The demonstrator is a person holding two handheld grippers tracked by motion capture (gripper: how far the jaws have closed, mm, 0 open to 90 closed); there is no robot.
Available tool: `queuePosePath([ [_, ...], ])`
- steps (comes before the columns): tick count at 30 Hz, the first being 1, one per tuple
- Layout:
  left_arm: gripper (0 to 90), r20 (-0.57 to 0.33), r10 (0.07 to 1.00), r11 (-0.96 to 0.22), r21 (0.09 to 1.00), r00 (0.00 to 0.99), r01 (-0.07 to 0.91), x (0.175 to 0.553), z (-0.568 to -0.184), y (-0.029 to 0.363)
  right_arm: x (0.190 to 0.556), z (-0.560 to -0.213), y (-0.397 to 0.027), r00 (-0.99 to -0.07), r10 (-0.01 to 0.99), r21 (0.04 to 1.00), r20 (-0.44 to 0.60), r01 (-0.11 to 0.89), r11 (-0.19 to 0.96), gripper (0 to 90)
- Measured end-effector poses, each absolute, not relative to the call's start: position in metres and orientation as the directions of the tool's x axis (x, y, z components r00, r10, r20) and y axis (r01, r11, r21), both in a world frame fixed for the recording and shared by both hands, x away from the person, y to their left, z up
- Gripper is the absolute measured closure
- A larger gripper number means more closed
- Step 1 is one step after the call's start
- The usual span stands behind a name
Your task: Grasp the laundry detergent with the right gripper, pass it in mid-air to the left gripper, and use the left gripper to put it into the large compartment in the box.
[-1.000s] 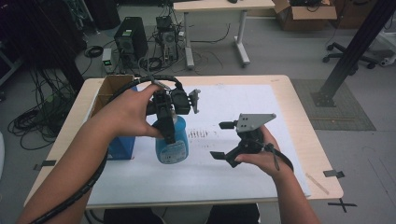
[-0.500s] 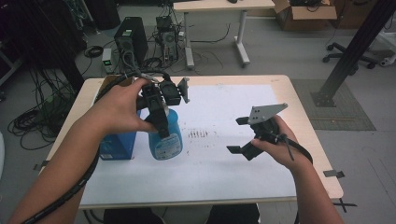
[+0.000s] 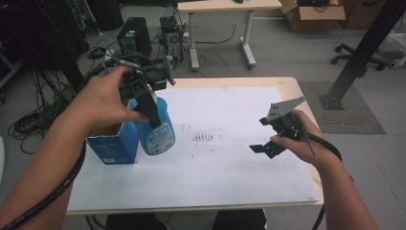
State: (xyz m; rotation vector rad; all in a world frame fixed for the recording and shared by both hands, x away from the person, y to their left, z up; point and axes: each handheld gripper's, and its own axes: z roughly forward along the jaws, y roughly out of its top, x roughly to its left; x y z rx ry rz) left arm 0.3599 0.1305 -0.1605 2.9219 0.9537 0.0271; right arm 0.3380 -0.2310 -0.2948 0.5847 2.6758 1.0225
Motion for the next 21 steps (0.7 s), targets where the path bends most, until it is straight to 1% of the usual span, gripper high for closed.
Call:
queuePosePath([
  [9,38.3,0.020,0.684,-0.728,0.088,0.729,0.680,0.364,-0.134,0.152,0.344,-0.294,-0.248,-0.883,0.468,0.587,-0.041,0.358,0.726,4.4],
  [14,38.3,0.024,0.720,-0.692,0.096,0.694,0.715,0.365,-0.125,0.160,0.347,-0.295,-0.252,-0.880,0.474,0.566,-0.034,0.374,0.735,4.7],
  [15,38.3,0.026,0.744,-0.667,0.108,0.668,0.738,0.366,-0.120,0.163,0.347,-0.296,-0.253,-0.878,0.477,0.557,-0.038,0.378,0.739,4.7],
  [20,38.3,0.025,0.780,-0.623,0.124,0.625,0.773,0.368,-0.111,0.170,0.348,-0.297,-0.253,-0.879,0.476,0.542,-0.035,0.383,0.748,4.8],
  [21,38.3,0.019,0.804,-0.591,0.133,0.595,0.795,0.370,-0.106,0.174,0.349,-0.297,-0.253,-0.881,0.472,0.532,-0.037,0.383,0.755,4.9],
])
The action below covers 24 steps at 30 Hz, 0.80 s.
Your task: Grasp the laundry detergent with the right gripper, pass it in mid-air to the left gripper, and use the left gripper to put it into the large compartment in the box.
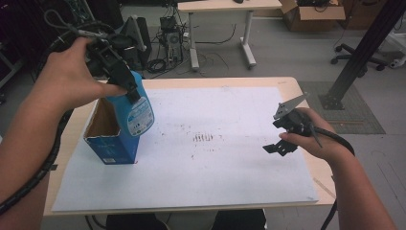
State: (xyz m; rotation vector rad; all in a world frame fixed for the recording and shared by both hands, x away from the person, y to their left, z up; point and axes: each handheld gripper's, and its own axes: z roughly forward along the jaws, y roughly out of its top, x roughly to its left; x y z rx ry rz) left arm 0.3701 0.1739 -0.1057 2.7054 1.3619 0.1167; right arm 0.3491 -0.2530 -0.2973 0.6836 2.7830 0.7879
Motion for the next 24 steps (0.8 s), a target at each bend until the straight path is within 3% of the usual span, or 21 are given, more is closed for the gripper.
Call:
queuePosePath([
  [9,38.2,0.018,0.887,-0.459,0.156,0.462,0.875,0.376,-0.090,0.188,0.353,-0.291,-0.247,-0.896,0.443,0.482,-0.039,0.371,0.794,5.1],
  [24,38.2,0.007,0.949,-0.314,0.162,0.317,0.936,0.386,-0.075,0.218,0.353,-0.276,-0.233,-0.939,0.343,0.350,-0.033,0.311,0.884,5.8],
])
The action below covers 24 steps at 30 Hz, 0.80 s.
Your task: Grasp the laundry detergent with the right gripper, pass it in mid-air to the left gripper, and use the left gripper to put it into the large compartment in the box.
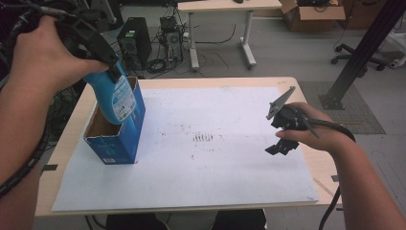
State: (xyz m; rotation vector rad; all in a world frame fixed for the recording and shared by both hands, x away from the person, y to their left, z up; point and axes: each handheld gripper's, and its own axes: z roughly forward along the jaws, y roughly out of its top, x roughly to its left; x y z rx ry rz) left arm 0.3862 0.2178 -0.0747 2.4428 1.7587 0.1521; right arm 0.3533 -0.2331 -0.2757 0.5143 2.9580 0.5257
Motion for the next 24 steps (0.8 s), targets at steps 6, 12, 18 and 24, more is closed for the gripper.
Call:
queuePosePath([
  [6,38.2,0.043,0.982,-0.186,0.149,0.182,0.971,0.394,-0.073,0.234,0.351,-0.268,-0.221,-0.957,0.289,0.316,-0.039,0.262,0.912,6.2],
  [12,38.2,0.018,0.992,-0.123,0.143,0.122,0.982,0.399,-0.074,0.244,0.353,-0.269,-0.216,-0.961,0.273,0.301,-0.033,0.251,0.920,6.3],
  [18,38.2,0.035,0.996,-0.084,0.138,0.080,0.987,0.403,-0.078,0.249,0.356,-0.272,-0.217,-0.962,0.273,0.288,-0.022,0.255,0.923,6.4],
  [24,38.1,0.031,0.997,-0.069,0.139,0.065,0.988,0.408,-0.087,0.254,0.355,-0.274,-0.216,-0.964,0.267,0.290,-0.012,0.253,0.923,6.4],
])
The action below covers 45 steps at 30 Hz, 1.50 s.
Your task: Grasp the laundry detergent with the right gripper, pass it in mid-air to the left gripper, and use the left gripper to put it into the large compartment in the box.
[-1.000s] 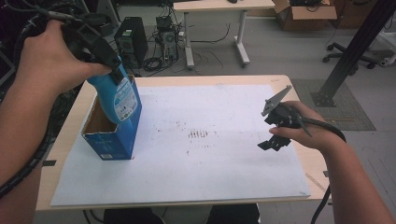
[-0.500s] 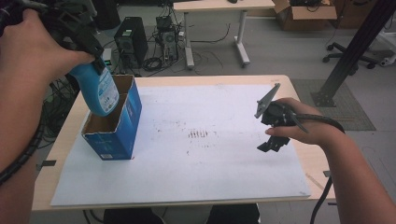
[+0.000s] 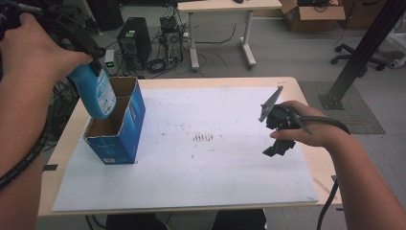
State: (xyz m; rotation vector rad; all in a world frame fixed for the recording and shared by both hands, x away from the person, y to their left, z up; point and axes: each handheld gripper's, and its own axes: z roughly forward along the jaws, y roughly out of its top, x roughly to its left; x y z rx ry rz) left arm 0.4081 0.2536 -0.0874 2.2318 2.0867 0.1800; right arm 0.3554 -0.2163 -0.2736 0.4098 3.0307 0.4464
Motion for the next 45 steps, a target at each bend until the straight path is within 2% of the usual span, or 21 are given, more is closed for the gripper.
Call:
queuePosePath([
  [13,38.2,0.032,0.998,-0.053,0.096,0.051,0.994,0.416,-0.126,0.260,0.354,-0.281,-0.219,-0.961,0.277,0.303,0.003,0.265,0.916,6.5],
  [26,38.3,0.016,0.996,-0.091,0.053,0.090,0.994,0.420,-0.143,0.264,0.353,-0.278,-0.220,-0.958,0.288,0.316,0.003,0.274,0.908,6.6],
  [33,38.3,0.040,0.993,-0.114,0.032,0.113,0.993,0.421,-0.147,0.263,0.353,-0.277,-0.220,-0.956,0.292,0.319,0.003,0.277,0.906,6.8],
  [45,38.2,-0.030,0.992,-0.118,0.050,0.120,0.992,0.424,-0.156,0.268,0.355,-0.278,-0.215,-0.958,0.287,0.320,0.003,0.273,0.907,7.1],
])
